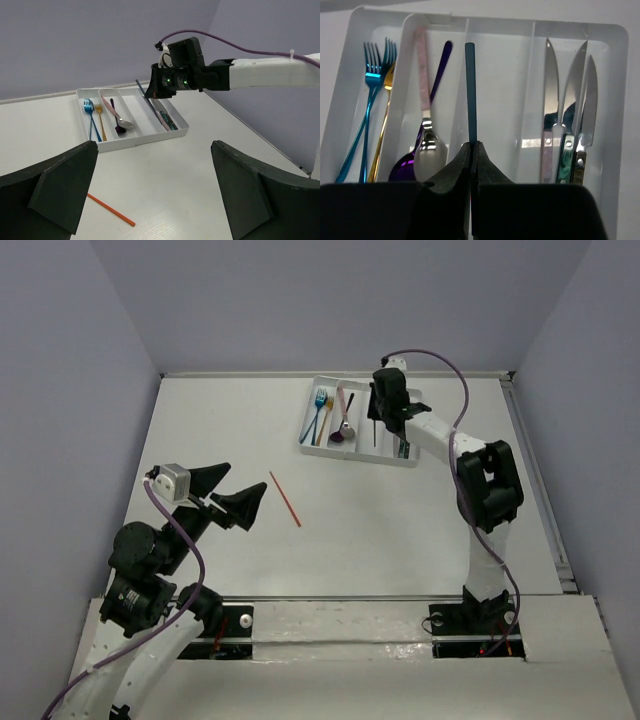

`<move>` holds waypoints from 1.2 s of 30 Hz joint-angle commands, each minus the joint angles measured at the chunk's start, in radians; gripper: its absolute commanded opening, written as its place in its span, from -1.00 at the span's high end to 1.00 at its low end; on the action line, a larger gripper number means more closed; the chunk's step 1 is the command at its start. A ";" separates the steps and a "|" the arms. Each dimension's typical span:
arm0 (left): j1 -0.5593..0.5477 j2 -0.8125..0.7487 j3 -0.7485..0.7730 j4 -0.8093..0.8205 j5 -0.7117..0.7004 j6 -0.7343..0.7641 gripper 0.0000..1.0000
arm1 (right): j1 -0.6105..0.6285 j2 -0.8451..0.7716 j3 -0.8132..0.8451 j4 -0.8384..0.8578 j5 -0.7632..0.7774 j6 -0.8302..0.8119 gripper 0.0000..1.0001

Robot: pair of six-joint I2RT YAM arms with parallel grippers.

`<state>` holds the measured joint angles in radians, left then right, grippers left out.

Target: Sort the eating utensils into containers

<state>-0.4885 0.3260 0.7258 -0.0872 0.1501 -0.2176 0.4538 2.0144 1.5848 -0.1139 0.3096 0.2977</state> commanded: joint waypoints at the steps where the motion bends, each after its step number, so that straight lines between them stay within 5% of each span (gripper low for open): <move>1: 0.007 0.004 0.006 0.056 0.014 0.006 -0.98 | -0.078 0.098 0.130 -0.006 -0.127 0.099 1.00; 5: 0.007 0.008 0.007 0.055 0.014 0.007 -0.98 | -0.107 0.191 0.269 -0.088 -0.130 0.113 1.00; 9: 0.007 0.008 0.007 0.053 0.008 0.006 -0.98 | -0.107 0.260 0.374 -0.176 -0.106 0.090 0.46; 10: 0.007 0.008 0.009 0.053 0.008 0.006 -0.98 | -0.107 0.250 0.373 -0.179 -0.103 0.090 0.12; 13: 0.007 0.008 0.007 0.055 0.014 0.007 -0.98 | -0.107 0.190 0.281 -0.124 -0.131 0.081 -0.30; 19: 0.007 0.015 0.009 0.058 0.016 0.007 -0.98 | -0.011 -0.003 0.043 -0.003 -0.271 0.011 -0.23; 25: 0.007 0.015 0.007 0.057 0.011 0.007 -0.98 | 0.287 -0.072 -0.124 0.057 -0.193 -0.086 -0.19; 36: 0.007 -0.002 0.011 0.049 -0.011 0.006 -0.98 | 0.520 0.066 -0.048 -0.082 -0.035 -0.077 -0.17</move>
<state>-0.4885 0.3305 0.7254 -0.0872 0.1444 -0.2176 0.9802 2.0232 1.4788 -0.1299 0.1707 0.2298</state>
